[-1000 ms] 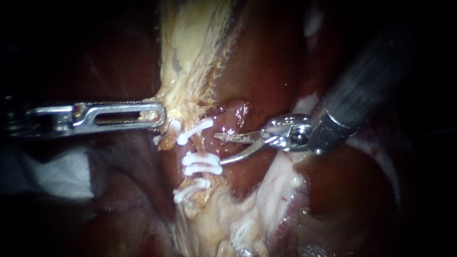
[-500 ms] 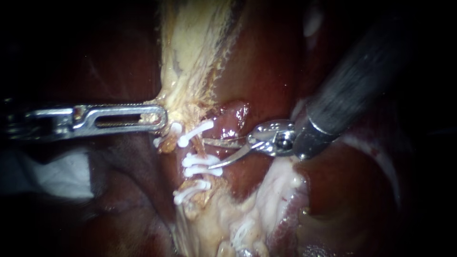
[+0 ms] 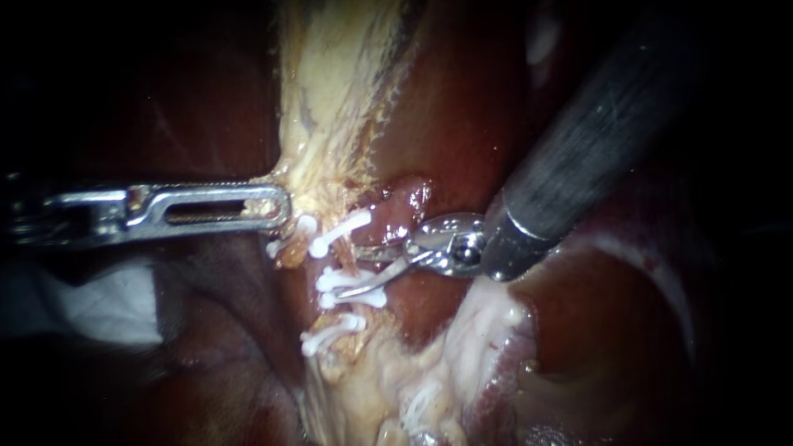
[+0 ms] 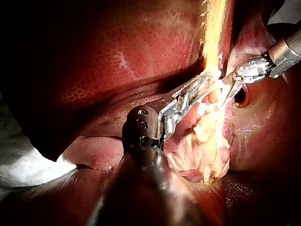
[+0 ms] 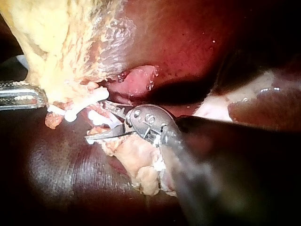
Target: Go to the cutting position right tube
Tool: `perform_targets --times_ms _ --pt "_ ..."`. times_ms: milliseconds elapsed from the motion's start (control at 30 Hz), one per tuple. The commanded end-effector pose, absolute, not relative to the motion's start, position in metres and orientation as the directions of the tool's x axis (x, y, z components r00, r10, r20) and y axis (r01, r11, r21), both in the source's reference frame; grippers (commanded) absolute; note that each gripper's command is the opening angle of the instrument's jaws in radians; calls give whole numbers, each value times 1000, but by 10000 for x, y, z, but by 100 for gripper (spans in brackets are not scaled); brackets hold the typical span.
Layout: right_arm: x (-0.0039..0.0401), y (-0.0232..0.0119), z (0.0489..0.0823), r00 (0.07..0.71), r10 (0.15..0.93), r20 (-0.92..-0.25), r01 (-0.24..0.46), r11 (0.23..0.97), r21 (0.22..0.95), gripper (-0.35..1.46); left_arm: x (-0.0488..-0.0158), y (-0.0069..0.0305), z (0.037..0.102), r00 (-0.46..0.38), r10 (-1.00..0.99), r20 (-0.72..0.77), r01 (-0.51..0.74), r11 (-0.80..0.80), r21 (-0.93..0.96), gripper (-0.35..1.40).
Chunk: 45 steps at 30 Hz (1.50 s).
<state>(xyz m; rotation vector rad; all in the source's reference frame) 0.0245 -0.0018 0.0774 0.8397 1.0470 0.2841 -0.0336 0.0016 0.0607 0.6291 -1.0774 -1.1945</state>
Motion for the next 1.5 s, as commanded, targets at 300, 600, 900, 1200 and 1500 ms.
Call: perform_targets --times_ms 300,600,900,1200,1500 --pt "251 -24 759 473 592 -653 206 646 735 127 -333 20 613 0 -946 325 418 295 859 -35" --pt "258 -25 757 461 598 -655 214 642 737 127 -330 22 618 1 -946 326 417 296 859 -35" --pt "274 -27 758 451 604 -657 213 642 737 127 -333 21 617 0 -945 326 418 296 859 -35" --pt "295 -38 765 439 600 -668 236 640 731 127 -335 21 617 -1 -945 326 419 296 858 -35" --pt "299 -39 766 434 603 -669 236 641 731 127 -335 21 617 -1 -945 326 419 296 858 -35"
